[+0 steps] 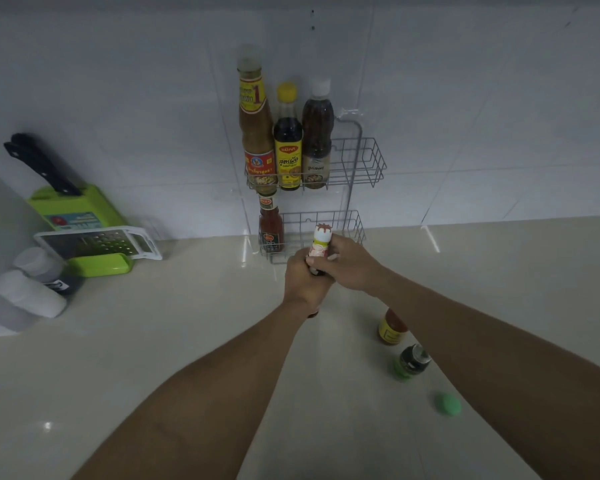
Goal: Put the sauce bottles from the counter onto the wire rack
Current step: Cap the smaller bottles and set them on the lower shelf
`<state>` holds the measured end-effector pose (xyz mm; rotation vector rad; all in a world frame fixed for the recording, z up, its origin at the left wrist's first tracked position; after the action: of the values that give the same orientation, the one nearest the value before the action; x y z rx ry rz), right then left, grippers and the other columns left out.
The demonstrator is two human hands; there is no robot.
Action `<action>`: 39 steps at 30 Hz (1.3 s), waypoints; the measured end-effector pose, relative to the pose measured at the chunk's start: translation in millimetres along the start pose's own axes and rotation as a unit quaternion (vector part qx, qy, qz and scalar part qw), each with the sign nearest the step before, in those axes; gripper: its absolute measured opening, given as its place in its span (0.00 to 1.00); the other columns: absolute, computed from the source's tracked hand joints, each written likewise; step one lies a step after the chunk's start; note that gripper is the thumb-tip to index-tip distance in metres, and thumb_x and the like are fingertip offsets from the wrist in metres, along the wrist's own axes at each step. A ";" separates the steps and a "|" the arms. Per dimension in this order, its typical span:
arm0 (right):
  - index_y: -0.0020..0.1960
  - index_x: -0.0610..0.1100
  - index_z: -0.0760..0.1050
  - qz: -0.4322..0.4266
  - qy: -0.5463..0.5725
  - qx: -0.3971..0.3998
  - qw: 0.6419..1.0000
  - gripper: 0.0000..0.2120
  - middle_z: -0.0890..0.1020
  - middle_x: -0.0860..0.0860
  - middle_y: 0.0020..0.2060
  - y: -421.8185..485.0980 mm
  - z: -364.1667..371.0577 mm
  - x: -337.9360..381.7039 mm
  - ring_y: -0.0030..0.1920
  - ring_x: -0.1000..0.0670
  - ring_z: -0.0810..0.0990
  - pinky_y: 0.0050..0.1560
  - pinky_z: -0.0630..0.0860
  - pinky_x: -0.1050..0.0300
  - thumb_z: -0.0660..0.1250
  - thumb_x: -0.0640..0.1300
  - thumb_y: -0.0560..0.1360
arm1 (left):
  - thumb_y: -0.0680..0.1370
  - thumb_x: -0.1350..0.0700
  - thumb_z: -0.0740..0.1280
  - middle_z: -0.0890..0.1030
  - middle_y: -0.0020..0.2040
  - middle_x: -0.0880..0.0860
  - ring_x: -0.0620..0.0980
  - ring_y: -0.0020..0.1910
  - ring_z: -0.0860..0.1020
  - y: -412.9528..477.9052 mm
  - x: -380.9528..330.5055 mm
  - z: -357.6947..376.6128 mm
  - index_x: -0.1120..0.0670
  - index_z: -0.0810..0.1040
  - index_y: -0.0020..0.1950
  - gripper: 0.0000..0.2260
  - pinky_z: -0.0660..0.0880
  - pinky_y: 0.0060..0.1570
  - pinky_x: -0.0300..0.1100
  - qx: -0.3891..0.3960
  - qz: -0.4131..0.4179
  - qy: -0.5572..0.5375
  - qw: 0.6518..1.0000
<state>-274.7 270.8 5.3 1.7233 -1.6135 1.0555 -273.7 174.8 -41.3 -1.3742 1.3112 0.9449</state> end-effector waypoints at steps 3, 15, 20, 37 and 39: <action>0.54 0.45 0.75 -0.032 -0.017 -0.040 0.999 0.10 0.82 0.50 0.47 14.8 -11.2 6.9 0.46 0.53 0.80 0.43 0.71 0.62 0.70 0.48 0.77 | 0.63 0.58 0.79 0.83 0.54 0.60 0.55 0.53 0.84 12.8 6.9 1.0 0.61 0.76 0.62 0.29 0.83 0.50 0.55 0.024 -0.001 -0.034 0.999; 0.61 0.45 0.71 -0.171 -0.061 -0.108 0.977 0.12 0.80 0.49 0.51 67.2 -15.6 41.4 0.50 0.49 0.79 0.52 0.78 0.49 0.66 0.46 0.79 | 0.71 0.53 0.73 0.62 0.74 0.56 0.59 0.73 0.66 59.9 37.4 -55.5 0.54 0.58 0.80 0.40 0.67 0.73 0.53 -0.048 -0.103 0.124 0.986; 0.62 0.43 0.71 -0.157 -0.084 -0.096 0.979 0.13 0.79 0.49 0.51 82.2 -0.2 22.0 0.50 0.50 0.77 0.47 0.70 0.58 0.66 0.45 0.79 | 0.71 0.56 0.74 0.62 0.75 0.58 0.59 0.72 0.67 74.8 47.5 -57.5 0.57 0.58 0.79 0.39 0.68 0.70 0.48 -0.053 -0.114 0.123 0.984; 0.66 0.38 0.64 0.003 -0.043 -0.010 0.999 0.17 0.78 0.40 0.57 139.2 40.8 -22.1 0.56 0.40 0.78 0.48 0.68 0.55 0.60 0.47 0.83 | 0.74 0.59 0.71 0.56 0.78 0.57 0.59 0.73 0.67 88.4 68.7 -57.6 0.57 0.52 0.81 0.41 0.69 0.66 0.48 -0.022 -0.121 0.134 0.983; 0.66 0.38 0.64 0.011 -0.039 -0.005 0.999 0.17 0.78 0.40 0.57 139.1 42.8 -24.4 0.56 0.41 0.77 0.48 0.68 0.54 0.60 0.47 0.83 | 0.74 0.59 0.70 0.54 0.79 0.57 0.58 0.75 0.65 87.5 70.0 -57.2 0.56 0.50 0.82 0.42 0.69 0.67 0.47 -0.014 -0.120 0.137 0.983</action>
<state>-403.5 231.1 -54.7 1.7638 -1.6862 0.9988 -357.1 108.2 -107.8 -1.6879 1.2984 0.6290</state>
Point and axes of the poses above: each hand's wrist, its own y-axis towards the middle knuckle, its own z-axis out of the palm, x = y × z, the point moved 10 cm from there along y, towards the middle knuckle
